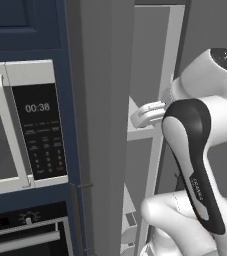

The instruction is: Take the pear, fish, and kiwi from the freezer and place them in the bowl on the counter.

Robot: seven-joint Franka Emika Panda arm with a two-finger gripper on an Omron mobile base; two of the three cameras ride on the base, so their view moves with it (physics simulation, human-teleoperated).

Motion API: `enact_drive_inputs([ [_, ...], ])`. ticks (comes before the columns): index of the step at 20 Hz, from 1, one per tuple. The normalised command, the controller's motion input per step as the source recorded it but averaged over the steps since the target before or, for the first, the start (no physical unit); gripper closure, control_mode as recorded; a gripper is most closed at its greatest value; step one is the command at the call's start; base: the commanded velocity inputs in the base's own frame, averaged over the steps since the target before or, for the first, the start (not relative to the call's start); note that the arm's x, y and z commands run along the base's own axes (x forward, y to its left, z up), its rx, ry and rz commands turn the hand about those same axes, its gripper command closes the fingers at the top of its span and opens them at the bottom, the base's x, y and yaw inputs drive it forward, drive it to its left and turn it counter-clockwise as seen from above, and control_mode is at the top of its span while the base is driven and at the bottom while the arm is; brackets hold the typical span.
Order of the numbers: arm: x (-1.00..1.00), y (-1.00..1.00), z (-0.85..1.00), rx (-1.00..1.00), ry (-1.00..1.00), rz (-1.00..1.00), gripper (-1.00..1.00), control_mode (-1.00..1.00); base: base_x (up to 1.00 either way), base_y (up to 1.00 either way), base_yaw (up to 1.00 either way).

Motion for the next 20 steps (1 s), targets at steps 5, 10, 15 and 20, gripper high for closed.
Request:
enact_drive_inputs([
  [5, 0.32, 0.08, 0.00, 0.00, 0.00, 0.08, -1.00, -1.00, 0.00, 0.00, 0.00],
  [10, 0.52, 0.05, 0.00, 0.00, 0.00, 0.02, -1.00, -1.00, 0.00, 0.00, 0.00],
  [15, 0.58, 0.00, -0.02, 0.00, 0.00, 0.02, -1.00, -1.00, 0.00, 0.00, 0.00],
  [20, 0.51, 0.07, -0.21, 0.00, 0.00, 0.02, -1.00, -1.00, 0.00, 0.00, 0.00],
])
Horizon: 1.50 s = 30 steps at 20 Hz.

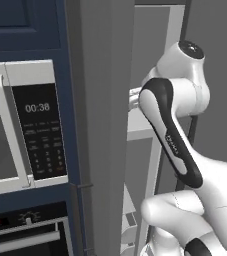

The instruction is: Take the pear, fish, and kiwi from the freezer and place them in the bowl on the counter.

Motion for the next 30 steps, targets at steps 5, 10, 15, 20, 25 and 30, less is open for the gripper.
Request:
enact_drive_inputs([
  [5, 0.43, 0.17, -0.34, 0.00, 0.00, 0.02, -1.00, -1.00, 0.00, 0.00, 0.00],
  [10, 0.44, 0.07, -0.23, 0.00, 0.00, 0.01, -1.00, -1.00, 0.00, 0.00, 0.00],
  [15, 0.46, 0.00, -0.17, 0.00, 0.00, 0.00, -1.00, -1.00, 0.00, 0.00, 0.00],
  [20, 0.41, 0.07, -0.21, 0.00, 0.00, 0.00, -1.00, -1.00, 0.00, 0.00, 0.00],
  [25, 0.42, 0.08, -0.18, 0.00, 0.00, 0.00, -1.00, -1.00, 0.00, 0.00, 0.00],
  [30, 0.33, 0.01, -0.13, 0.00, 0.00, 0.02, -1.00, -1.00, 0.00, 0.00, 0.00],
])
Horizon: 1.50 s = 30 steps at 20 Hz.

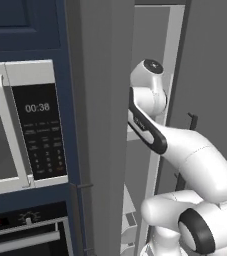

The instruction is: Take the pear, fish, and kiwi from the freezer and place them in the bowl on the counter.

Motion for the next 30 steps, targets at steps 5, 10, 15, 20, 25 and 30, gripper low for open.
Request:
enact_drive_inputs([
  [5, 0.25, 0.02, -0.12, 0.00, 0.00, 0.02, -1.00, -1.00, 0.00, 0.00, 0.00],
  [10, 0.23, 0.09, -0.14, 0.00, 0.00, 0.01, -1.00, -1.00, 0.00, 0.00, 0.00],
  [15, 0.11, 0.11, -0.13, 0.00, 0.00, 0.02, -1.00, -1.00, 0.00, 0.00, 0.00],
  [20, 0.13, 0.06, -0.13, 0.00, 0.00, 0.02, -1.00, -1.00, 0.00, 0.00, 0.00],
  [25, 0.14, 0.02, -0.13, 0.00, 0.00, 0.02, -1.00, -1.00, 0.00, 0.00, 0.00],
  [30, 0.14, 0.01, -0.09, 0.00, 0.00, 0.02, -1.00, -1.00, 0.00, 0.00, 0.00],
])
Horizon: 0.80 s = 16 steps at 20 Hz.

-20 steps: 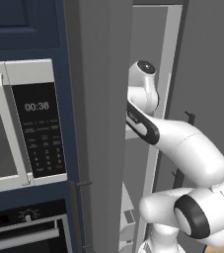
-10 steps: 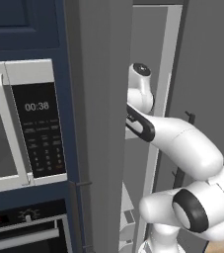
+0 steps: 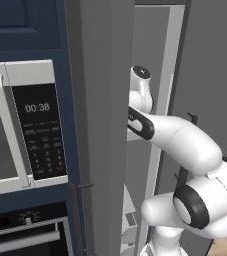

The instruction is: Take the pear, fish, and kiwi from the freezer and place them in the bowl on the counter.

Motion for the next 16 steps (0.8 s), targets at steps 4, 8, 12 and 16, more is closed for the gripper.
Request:
enact_drive_inputs([
  [4, 0.14, 0.08, -0.17, 0.00, 0.00, 0.02, 1.00, -1.00, 0.00, 0.00, 0.00],
  [8, 0.06, 0.05, -0.06, 0.00, 0.00, 0.02, 1.00, -1.00, 0.00, 0.00, 0.00],
  [12, 0.00, 0.00, 0.00, 0.00, 0.00, 0.00, 1.00, -1.00, 0.00, 0.00, 0.00],
  [16, -0.36, 0.00, 0.05, 0.00, -0.03, 0.00, 1.00, -1.00, 0.00, 0.00, 0.00],
])
